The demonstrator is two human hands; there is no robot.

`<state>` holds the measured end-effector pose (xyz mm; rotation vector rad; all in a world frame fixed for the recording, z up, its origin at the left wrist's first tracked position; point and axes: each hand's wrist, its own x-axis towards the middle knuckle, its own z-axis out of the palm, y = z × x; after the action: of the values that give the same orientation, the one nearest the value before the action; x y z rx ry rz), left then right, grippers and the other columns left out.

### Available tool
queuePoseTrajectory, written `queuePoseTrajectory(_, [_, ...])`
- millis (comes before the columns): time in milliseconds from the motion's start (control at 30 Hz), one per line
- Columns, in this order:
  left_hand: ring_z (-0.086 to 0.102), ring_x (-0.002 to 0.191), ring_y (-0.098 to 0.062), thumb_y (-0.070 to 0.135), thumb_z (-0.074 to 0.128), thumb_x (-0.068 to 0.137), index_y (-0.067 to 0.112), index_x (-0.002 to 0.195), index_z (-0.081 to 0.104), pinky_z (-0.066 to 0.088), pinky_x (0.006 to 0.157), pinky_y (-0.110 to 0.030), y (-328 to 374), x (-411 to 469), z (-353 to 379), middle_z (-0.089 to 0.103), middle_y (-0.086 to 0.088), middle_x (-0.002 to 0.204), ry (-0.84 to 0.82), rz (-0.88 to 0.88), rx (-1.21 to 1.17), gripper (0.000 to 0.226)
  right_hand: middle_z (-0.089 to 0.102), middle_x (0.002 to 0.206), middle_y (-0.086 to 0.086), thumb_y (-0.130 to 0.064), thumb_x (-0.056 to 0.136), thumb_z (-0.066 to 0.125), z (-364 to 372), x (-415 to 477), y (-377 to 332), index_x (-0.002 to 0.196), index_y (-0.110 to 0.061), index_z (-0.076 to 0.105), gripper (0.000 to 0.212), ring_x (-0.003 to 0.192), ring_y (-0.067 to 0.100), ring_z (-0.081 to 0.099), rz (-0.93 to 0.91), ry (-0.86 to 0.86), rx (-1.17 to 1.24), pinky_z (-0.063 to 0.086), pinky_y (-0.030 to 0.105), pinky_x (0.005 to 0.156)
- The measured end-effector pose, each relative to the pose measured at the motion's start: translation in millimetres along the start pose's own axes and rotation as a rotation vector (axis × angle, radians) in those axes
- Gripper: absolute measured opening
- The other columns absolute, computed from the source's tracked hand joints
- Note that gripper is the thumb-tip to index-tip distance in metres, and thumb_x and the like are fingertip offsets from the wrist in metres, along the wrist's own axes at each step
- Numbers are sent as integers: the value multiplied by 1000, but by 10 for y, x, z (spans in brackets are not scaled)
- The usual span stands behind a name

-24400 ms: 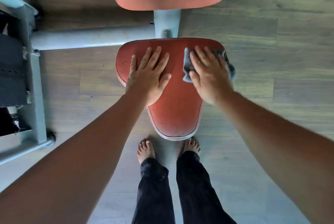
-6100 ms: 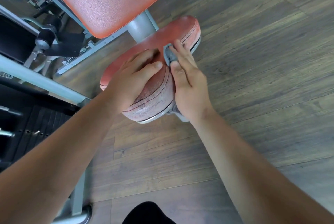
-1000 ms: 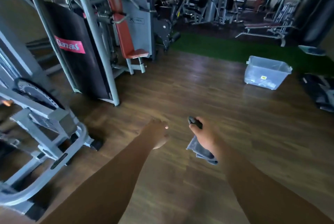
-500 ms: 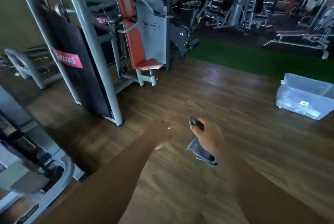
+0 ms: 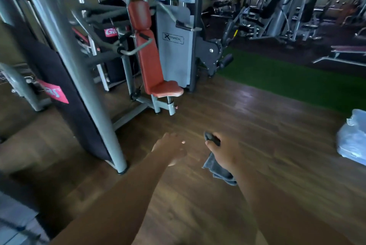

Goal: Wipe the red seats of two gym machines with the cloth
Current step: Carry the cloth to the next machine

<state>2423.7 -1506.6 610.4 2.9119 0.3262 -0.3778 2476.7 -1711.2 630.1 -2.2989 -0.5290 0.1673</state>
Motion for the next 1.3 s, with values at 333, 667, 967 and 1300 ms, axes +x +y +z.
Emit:
queuePoseTrajectory(333, [42, 139, -27, 41, 57, 97, 31, 142, 57, 46, 109, -47, -351, 2477, -838, 52, 1, 145, 27, -13, -77, 46, 61, 71, -6, -37, 97, 59, -29, 2679, 335, 80, -26, 56, 21, 66, 7, 57, 74, -16, -39, 38, 25, 59])
queuePoseTrajectory(667, [50, 132, -25, 52, 60, 90, 37, 139, 56, 50, 104, -48, -532, 4820, -1218, 55, 2, 138, 41, -231, -254, 51, 65, 77, -7, -40, 93, 63, -160, 5535, 786, 90, -22, 64, 19, 70, 5, 58, -68, -178, -147, 41, 19, 63])
queuePoseTrajectory(967, [50, 134, -28, 48, 57, 90, 34, 136, 60, 50, 102, -48, -1230, 6444, -1428, 53, 0, 142, 58, -380, -332, 48, 69, 83, -8, -41, 92, 64, 427, 7722, 687, 90, -26, 63, 15, 80, 13, 65, -184, -312, -158, 51, 34, 73])
queuePoseTrajectory(1300, [50, 135, -22, 40, 56, 84, 37, 137, 58, 51, 102, -43, -2277, 7957, -1448, 52, 6, 149, 28, -539, -465, 53, 74, 98, -12, -40, 91, 64, 1279, 9654, 580, 109, -32, 69, 20, 94, 11, 69, -188, -470, -126, 55, 33, 86])
